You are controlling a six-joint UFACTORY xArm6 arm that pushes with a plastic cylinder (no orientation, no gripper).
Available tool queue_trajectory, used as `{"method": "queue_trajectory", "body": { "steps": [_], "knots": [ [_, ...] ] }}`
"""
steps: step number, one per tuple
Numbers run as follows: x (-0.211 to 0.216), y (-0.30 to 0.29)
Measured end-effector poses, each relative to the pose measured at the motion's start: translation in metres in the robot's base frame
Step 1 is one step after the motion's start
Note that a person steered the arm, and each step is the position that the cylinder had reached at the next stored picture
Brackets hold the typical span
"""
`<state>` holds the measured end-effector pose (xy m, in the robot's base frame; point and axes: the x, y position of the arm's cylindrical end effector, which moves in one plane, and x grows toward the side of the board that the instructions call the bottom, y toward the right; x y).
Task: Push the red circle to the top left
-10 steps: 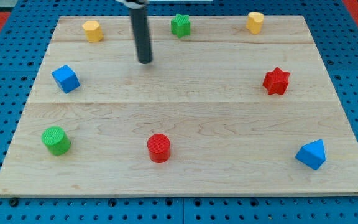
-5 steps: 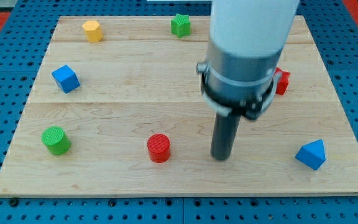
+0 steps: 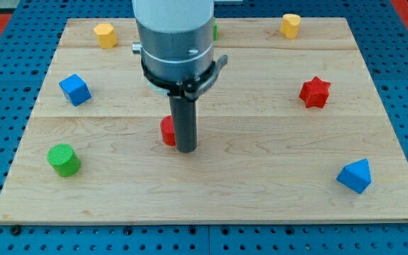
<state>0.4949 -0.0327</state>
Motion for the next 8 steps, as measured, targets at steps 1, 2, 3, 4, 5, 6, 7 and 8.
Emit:
{"method": "queue_trajectory", "body": {
  "steps": [1,2,3,4,5,6,7,8],
  "knots": [
    [-0.011,0.001],
    [0.006,0.004],
    [0.009,-0.016],
    [-0.047,-0.043],
    [-0.092,-0.055],
    [-0.087,-0.028],
    [-0.099,-0.009],
    [-0.138,-0.031]
  ]
}}
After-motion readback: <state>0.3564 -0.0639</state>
